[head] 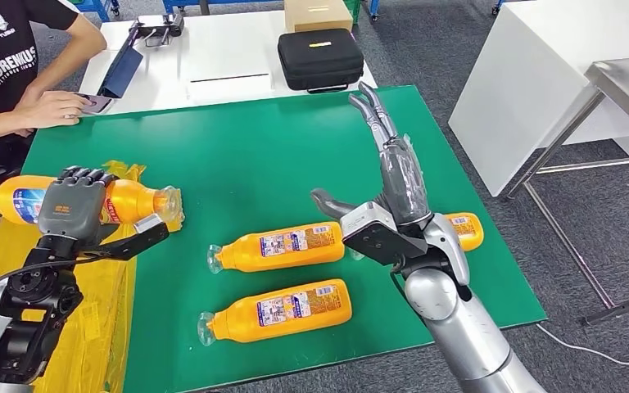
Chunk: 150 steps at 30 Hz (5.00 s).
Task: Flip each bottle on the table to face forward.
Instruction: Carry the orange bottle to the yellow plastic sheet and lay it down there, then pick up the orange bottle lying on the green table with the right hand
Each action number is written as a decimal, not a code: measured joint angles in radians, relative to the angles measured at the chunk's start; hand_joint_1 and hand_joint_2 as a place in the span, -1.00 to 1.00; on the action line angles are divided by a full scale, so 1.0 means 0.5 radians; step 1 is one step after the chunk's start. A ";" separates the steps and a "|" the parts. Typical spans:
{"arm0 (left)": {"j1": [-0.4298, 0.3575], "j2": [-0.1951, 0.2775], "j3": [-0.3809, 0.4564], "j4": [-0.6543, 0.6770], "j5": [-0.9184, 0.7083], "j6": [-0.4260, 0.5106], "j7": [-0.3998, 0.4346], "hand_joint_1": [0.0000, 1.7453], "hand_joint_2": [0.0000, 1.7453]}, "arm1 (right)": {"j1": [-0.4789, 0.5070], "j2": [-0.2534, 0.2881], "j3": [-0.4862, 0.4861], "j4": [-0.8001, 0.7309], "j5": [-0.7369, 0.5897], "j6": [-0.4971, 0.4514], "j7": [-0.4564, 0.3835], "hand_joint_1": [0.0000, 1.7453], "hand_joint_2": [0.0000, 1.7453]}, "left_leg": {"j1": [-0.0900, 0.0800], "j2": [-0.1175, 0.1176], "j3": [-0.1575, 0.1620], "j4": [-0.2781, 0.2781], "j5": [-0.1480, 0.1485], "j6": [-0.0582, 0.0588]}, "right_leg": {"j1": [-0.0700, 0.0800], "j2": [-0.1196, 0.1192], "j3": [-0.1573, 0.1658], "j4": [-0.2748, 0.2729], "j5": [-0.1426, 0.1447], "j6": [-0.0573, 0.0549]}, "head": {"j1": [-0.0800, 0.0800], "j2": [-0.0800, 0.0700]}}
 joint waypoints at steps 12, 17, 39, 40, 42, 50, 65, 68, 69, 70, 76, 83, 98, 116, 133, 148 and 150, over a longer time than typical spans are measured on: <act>-0.095 0.042 -0.088 0.176 -0.017 -0.201 -0.038 1.00 1.00 | 0.024 -0.007 -0.028 -0.009 -0.001 -0.025 0.000 -1.00 1.00 | 0.001 -0.001 0.001 0.000 0.001 0.000 | 0.000 -0.001 0.000 0.000 0.000 0.000 | -0.001 0.000; -0.205 0.046 -0.183 0.410 0.034 -0.345 -0.108 1.00 1.00 | 0.047 -0.021 -0.051 -0.009 0.001 -0.027 0.001 -1.00 1.00 | 0.001 0.000 0.001 0.000 0.001 -0.001 | 0.001 0.001 0.001 0.000 0.000 0.000 | 0.000 0.000; -0.527 -0.036 -0.570 1.225 0.125 -0.630 0.202 -1.00 -1.00 | 0.146 -0.050 -0.134 -0.007 0.231 0.109 0.123 -1.00 1.00 | 0.001 -0.001 0.015 0.000 0.001 -0.002 | 0.000 0.000 0.015 0.000 0.001 0.000 | -0.001 0.000; -0.485 -0.035 -0.553 1.129 0.106 -0.643 0.235 -1.00 -1.00 | 0.159 -0.053 -0.148 -0.014 0.263 0.125 0.132 -1.00 1.00 | 0.001 -0.001 0.015 0.000 0.002 -0.001 | 0.000 0.000 0.014 0.000 0.001 0.000 | -0.001 0.000; -0.388 -0.033 -0.510 0.898 0.075 -0.672 0.275 -1.00 -1.00 | 0.187 -0.063 -0.178 -0.034 0.319 0.157 0.142 -1.00 1.00 | 0.001 -0.002 0.011 0.000 0.002 -0.001 | 0.000 -0.002 0.012 0.000 0.001 0.000 | 0.000 0.000; -0.090 -0.033 -0.282 0.043 0.208 -0.730 0.219 -1.00 -1.00 | 0.283 -0.112 -0.276 -0.112 0.403 0.220 0.146 -1.00 1.00 | -0.002 -0.002 0.002 0.000 0.001 -0.001 | -0.001 -0.002 0.004 -0.001 0.000 0.000 | 0.000 0.000; 0.213 -0.042 0.005 -0.565 0.961 -0.727 -0.282 -1.00 -1.00 | 0.386 -0.154 -0.429 -0.213 0.553 0.354 0.172 -1.00 1.00 | -0.001 -0.002 0.001 0.000 0.001 -0.001 | 0.000 -0.002 0.002 -0.001 0.000 0.000 | 0.000 0.000; 0.230 -0.046 0.019 -0.593 0.983 -0.727 -0.297 -1.00 -1.00 | 0.393 -0.164 -0.451 -0.214 0.562 0.361 0.175 -1.00 1.00 | -0.002 -0.001 0.001 0.000 0.001 -0.001 | -0.001 -0.002 0.002 -0.001 0.000 0.000 | 0.000 0.000; 0.235 -0.047 0.023 -0.600 0.992 -0.725 -0.302 -1.00 -1.00 | 0.395 -0.166 -0.454 -0.214 0.568 0.367 0.178 -1.00 1.00 | -0.002 -0.001 0.001 0.000 0.001 -0.001 | -0.001 -0.002 0.002 -0.001 0.000 0.000 | 0.000 0.000; 0.240 -0.049 0.028 -0.605 1.018 -0.720 -0.318 -1.00 -0.50 | 0.395 -0.170 -0.456 -0.214 0.586 0.385 0.187 -1.00 1.00 | -0.002 -0.001 0.001 0.000 0.001 -0.001 | -0.001 -0.002 0.003 -0.001 0.000 0.000 | -0.001 0.000; 0.357 -0.133 0.119 -0.682 1.643 -0.683 -0.619 -1.00 1.00 | 0.354 -0.302 -0.460 -0.150 0.833 0.854 0.236 -1.00 1.00 | -0.002 -0.001 0.000 0.000 0.001 -0.001 | -0.001 -0.002 0.003 -0.001 0.000 0.000 | -0.001 0.000; 0.503 -0.301 0.202 -0.857 2.266 -0.739 -0.776 -1.00 1.00 | 0.077 -0.523 -0.409 0.244 0.821 1.265 0.046 -1.00 1.00 | -0.003 -0.003 -0.001 0.000 0.001 0.000 | -0.001 -0.003 0.003 -0.001 0.002 0.002 | -0.001 0.000; 0.511 -0.432 0.190 -0.967 2.369 -0.751 -0.721 -1.00 1.00 | -0.330 -0.756 -0.093 0.975 0.537 1.502 0.013 -1.00 1.00 | -0.003 -0.005 -0.001 0.000 0.002 0.000 | -0.001 -0.005 0.002 -0.001 0.003 0.004 | -0.001 0.000; 0.400 -0.473 0.080 -0.868 2.426 -0.764 -0.657 -1.00 1.00 | -0.360 -0.883 0.048 1.442 0.467 1.532 0.090 -1.00 1.00 | -0.003 -0.004 -0.001 0.001 0.002 0.001 | -0.001 -0.005 0.003 -0.001 0.003 0.004 | -0.001 0.000; 0.380 -0.476 0.033 -0.801 2.426 -0.731 -0.615 -1.00 1.00 | -0.450 -0.708 0.125 1.896 0.663 1.235 0.061 0.82 1.00 | -0.001 -0.001 0.006 0.001 0.002 0.001 | 0.000 0.000 0.007 -0.001 0.003 0.004 | -0.001 0.000; 0.382 -0.476 0.032 -0.786 2.425 -0.724 -0.609 -1.00 1.00 | -0.470 -0.633 0.125 1.917 0.659 1.169 0.073 1.00 1.00 | -0.001 0.001 0.011 0.000 0.004 0.003 | 0.000 0.002 0.011 -0.001 0.009 0.002 | -0.001 0.000; 0.385 -0.476 0.034 -0.786 2.418 -0.715 -0.604 -1.00 1.00 | -0.464 -0.621 0.123 1.915 0.658 1.119 0.089 1.00 1.00 | -0.002 0.000 0.010 0.000 0.004 0.003 | 0.000 0.002 0.011 -0.001 0.009 0.002 | -0.001 0.000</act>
